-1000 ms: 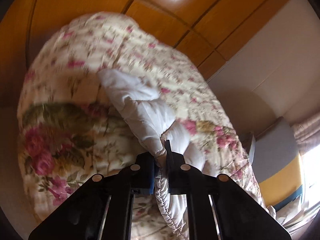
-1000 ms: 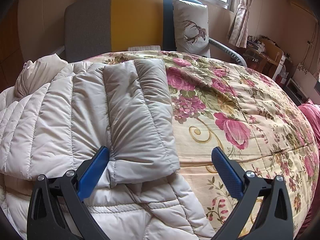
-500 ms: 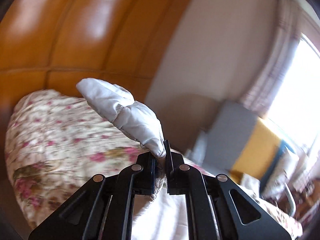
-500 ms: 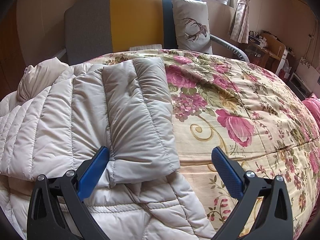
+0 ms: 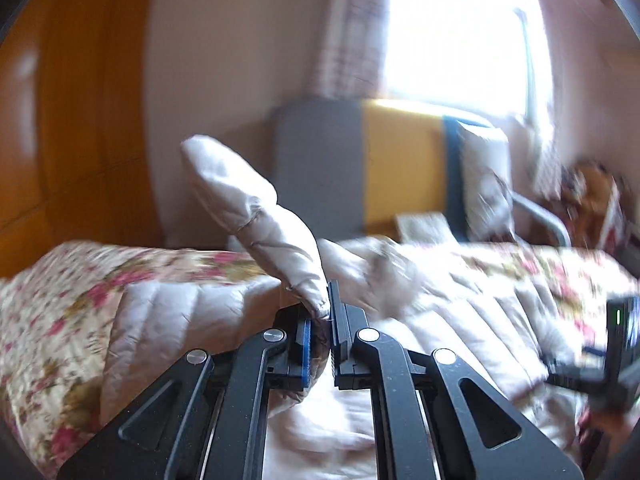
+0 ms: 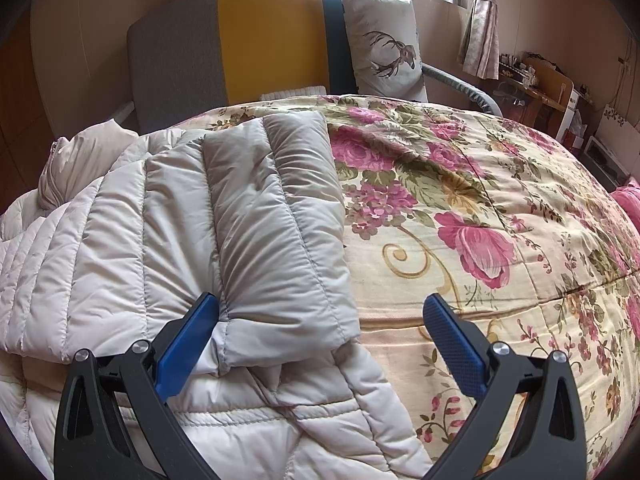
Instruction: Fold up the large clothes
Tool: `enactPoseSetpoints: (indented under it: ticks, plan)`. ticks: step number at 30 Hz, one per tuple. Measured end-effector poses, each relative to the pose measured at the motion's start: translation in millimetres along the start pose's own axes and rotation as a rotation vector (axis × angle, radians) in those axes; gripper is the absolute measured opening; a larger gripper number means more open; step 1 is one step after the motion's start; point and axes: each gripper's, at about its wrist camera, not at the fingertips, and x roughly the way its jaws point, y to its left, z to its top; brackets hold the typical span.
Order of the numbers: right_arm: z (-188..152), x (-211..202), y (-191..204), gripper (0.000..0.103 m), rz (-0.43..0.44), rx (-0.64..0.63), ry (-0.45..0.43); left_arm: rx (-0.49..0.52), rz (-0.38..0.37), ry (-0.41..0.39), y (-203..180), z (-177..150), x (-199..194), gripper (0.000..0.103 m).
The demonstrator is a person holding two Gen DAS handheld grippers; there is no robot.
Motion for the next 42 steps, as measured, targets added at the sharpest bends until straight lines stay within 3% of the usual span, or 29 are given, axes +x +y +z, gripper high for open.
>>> enactPoseSetpoints:
  ticks: [3,8,10,12,14,17,23,25,28,30,32,34,38,40,42]
  plan:
    - [0.1,0.4,0.0,0.101,0.003,0.003,0.001,0.126,-0.023,0.092,-43.4,-17.6,23.2,0.006]
    - [0.2,0.5,0.0,0.101,0.002,0.003,0.001,0.244,-0.004,0.196,-77.9,-45.1,45.7,0.009]
    - [0.2,0.4,-0.1,0.101,0.002,0.003,0.001,0.254,-0.026,0.206,-78.7,-48.5,42.7,0.023]
    - [0.2,0.5,-0.2,0.101,0.002,0.003,0.001,0.228,-0.034,0.197,-73.9,-49.4,36.4,0.065]
    - [0.3,0.5,-0.4,0.101,0.003,0.003,0.0,0.137,-0.052,0.161,-53.3,-45.1,23.1,0.077]
    - [0.3,0.4,-0.4,0.101,0.002,0.003,0.0,-0.025,-0.064,0.156,-15.2,-41.9,10.5,0.077]
    - [-3.3,-19.3,-1.7,0.101,0.02,0.007,-0.107,-0.331,0.163,0.097,90.0,-64.1,-16.8,0.077]
    - [-4.3,-28.6,-0.7,0.101,0.016,0.006,-0.15,-0.43,0.199,0.094,118.0,-80.1,-24.7,0.077]
    - [-2.3,-36.5,9.0,0.101,-0.001,-0.031,-0.172,-0.582,0.175,0.136,145.7,-114.3,-24.6,0.077]
    - [0.8,-46.4,18.1,0.101,-0.014,-0.066,-0.176,-0.691,0.113,0.193,157.9,-135.7,-12.6,0.077]
    - [4.8,-60.1,29.6,0.101,0.013,-0.084,-0.206,-0.724,0.091,0.195,162.4,-139.3,-10.2,0.077]
    - [10.1,-71.5,45.8,0.101,0.1,-0.091,-0.213,-0.695,0.099,0.219,157.0,-137.5,-6.1,0.077]
    - [33.6,-62.9,96.2,0.101,0.249,-0.144,-0.14,-0.698,0.085,0.221,157.3,-139.1,-6.4,0.079]
    - [42.0,-49.7,123.6,0.101,0.278,-0.203,-0.117,-0.708,0.08,0.206,159.3,-139.7,-12.0,0.079]
    - [44.5,-25.6,148.7,0.101,0.228,-0.293,-0.064,-0.722,0.082,0.174,160.7,-137.6,-19.7,0.079]
